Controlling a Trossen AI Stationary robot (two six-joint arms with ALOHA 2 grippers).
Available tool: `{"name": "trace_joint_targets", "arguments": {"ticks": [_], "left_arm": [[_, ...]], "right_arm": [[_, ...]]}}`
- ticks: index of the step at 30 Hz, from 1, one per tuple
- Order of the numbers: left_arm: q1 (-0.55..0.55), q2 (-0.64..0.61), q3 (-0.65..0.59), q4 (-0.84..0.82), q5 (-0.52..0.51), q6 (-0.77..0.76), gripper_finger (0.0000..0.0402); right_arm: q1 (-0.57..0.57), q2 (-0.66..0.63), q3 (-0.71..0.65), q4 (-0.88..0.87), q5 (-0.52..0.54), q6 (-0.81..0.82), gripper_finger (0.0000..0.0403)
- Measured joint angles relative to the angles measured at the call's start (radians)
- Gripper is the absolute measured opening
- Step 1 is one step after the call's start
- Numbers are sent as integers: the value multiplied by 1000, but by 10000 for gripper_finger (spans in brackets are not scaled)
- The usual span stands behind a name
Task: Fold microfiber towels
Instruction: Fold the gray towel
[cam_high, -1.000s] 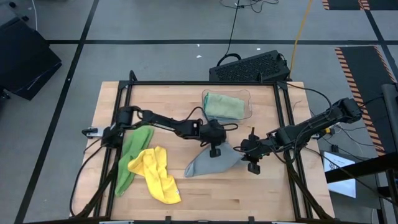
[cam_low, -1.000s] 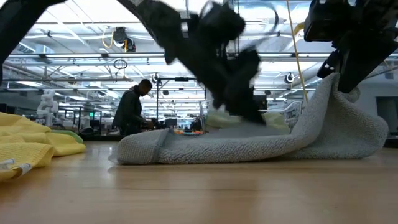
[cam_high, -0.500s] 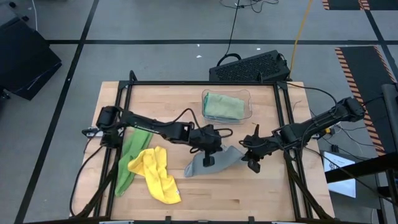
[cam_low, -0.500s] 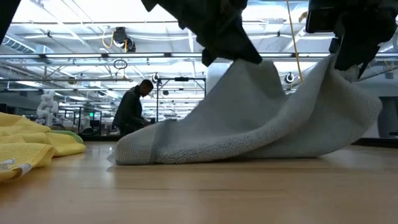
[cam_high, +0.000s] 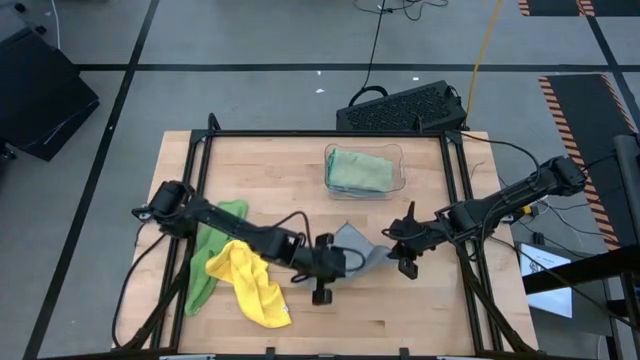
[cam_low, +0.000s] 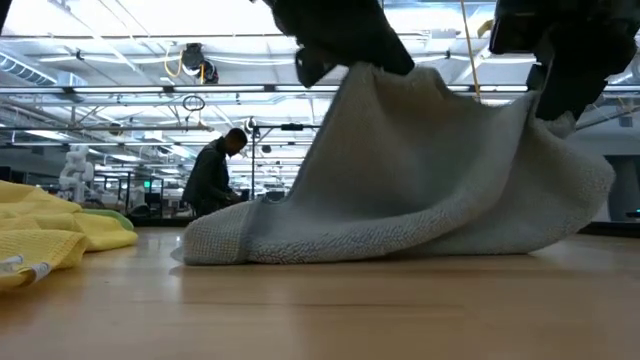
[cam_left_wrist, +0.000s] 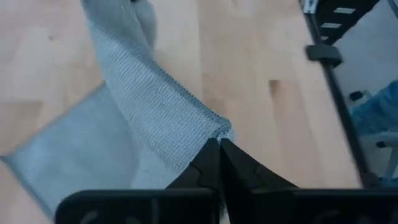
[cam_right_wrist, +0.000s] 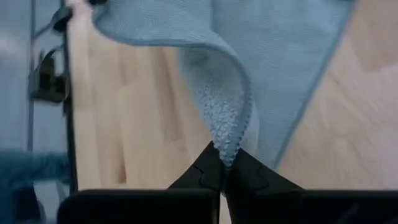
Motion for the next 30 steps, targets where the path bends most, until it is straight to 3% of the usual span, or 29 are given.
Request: {"name": "trace_joint_targets", "arguments": {"ticks": [4,9,18,24,30], "left_arm": [[-38,0,0,-11,-72,-120,5],[-51,0,0,-75,-105,-312,5],[-67,0,0,-237,-139,-475,11],[-68,0,0,-240,-135,-498,8],[-59,0,0,-243,-150,-495,5]], "right_arm": [[0,0,0,25,-56,-140,22],[0,-1,-14,18,-186,-323,81],[10,-1,-142,43,-243,-269,173],[89,-5,-182,136,-249,-299,184],[218,-5,-182,229,-259,-349,170]]}}
